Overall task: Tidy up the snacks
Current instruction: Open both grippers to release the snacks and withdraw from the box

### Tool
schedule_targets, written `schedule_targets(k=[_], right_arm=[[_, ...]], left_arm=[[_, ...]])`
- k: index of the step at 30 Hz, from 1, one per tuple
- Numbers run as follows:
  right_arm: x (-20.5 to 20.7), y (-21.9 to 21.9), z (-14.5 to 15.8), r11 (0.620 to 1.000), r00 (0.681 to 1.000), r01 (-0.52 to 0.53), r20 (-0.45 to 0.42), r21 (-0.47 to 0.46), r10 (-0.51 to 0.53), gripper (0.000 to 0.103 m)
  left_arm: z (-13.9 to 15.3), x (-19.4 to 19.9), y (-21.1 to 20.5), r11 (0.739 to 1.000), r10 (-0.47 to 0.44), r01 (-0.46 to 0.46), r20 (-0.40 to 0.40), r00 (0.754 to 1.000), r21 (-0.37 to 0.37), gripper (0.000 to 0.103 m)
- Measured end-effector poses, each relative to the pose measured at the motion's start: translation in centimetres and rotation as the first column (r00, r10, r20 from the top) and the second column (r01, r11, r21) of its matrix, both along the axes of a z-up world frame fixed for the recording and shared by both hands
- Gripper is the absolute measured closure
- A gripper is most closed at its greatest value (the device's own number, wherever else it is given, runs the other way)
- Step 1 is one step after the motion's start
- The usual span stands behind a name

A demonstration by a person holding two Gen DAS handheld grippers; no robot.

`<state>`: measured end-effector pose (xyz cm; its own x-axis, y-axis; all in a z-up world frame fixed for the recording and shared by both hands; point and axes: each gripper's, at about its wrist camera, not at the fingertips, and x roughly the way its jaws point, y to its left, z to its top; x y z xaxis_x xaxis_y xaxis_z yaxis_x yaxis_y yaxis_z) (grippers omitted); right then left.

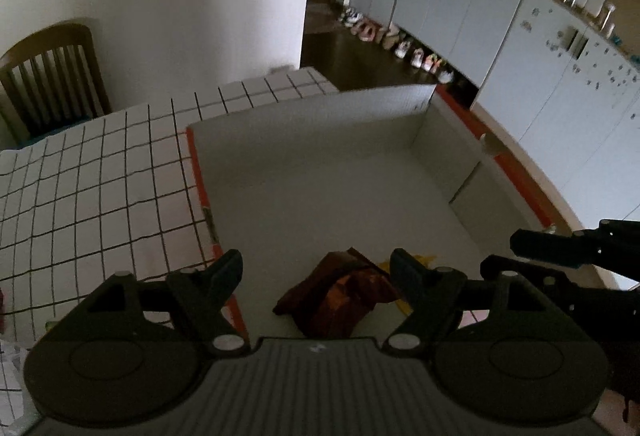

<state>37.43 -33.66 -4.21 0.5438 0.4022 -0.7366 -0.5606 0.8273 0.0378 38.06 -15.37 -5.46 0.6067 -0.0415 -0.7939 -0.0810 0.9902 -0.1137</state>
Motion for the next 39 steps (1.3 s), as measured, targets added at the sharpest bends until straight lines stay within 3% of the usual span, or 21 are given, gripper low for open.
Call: schedule_targets(k=[8, 15, 25, 27, 29, 30, 32, 39], right_arm=[[-3.1, 0.4, 2.3, 0.999, 0.996, 0.047, 0.075, 0.014, -0.047, 0.074], [-6.4, 1.8, 3.7, 0.997, 0.991, 0.072, 0.109, 0.041, -0.076, 0.073], [-10.6, 4.0, 4.6, 0.994, 0.984, 0.087, 0.153, 0.069, -0.097, 0.069], [-11.3, 4.3, 4.7, 0.992, 0.983, 0.091, 0.154, 0.082, -0.103, 0.059], [-12.1, 4.8, 4.8, 0.991, 0.981, 0.094, 0.161, 0.099, -0.109, 0.030], [-12.4, 5.0, 4.9, 0.990, 0.979, 0.095, 0.168, 0.103, -0.112, 0.003], [-13.4, 5.6, 5.1, 0.990, 0.972, 0.097, 0.203, 0.101, -0.116, 0.002], [-15.5, 7.9, 4.8, 0.991, 0.975, 0.063, 0.204, 0.121, -0.086, 0.000]], left_arm=[[2.7, -4.0, 1.7, 0.998, -0.046, 0.050, 0.095, 0.994, -0.038, 0.022], [4.8, -8.5, 3.6, 0.996, -0.089, 0.093, 0.171, 0.981, -0.012, 0.018], [6.1, -14.6, 7.8, 0.993, -0.102, 0.111, 0.222, 0.970, -0.028, 0.010], [6.1, -15.7, 8.9, 0.994, -0.093, 0.102, 0.230, 0.969, -0.029, 0.010], [6.2, -16.8, 10.0, 0.996, -0.079, 0.089, 0.237, 0.968, -0.030, 0.002], [6.2, -17.3, 10.6, 0.996, -0.067, 0.079, 0.244, 0.967, -0.038, 0.001], [6.2, -18.3, 11.9, 0.997, -0.048, 0.063, 0.254, 0.966, -0.053, 0.001], [6.1, -21.6, 15.9, 0.999, 0.018, -0.004, 0.309, 0.951, -0.045, 0.000]])
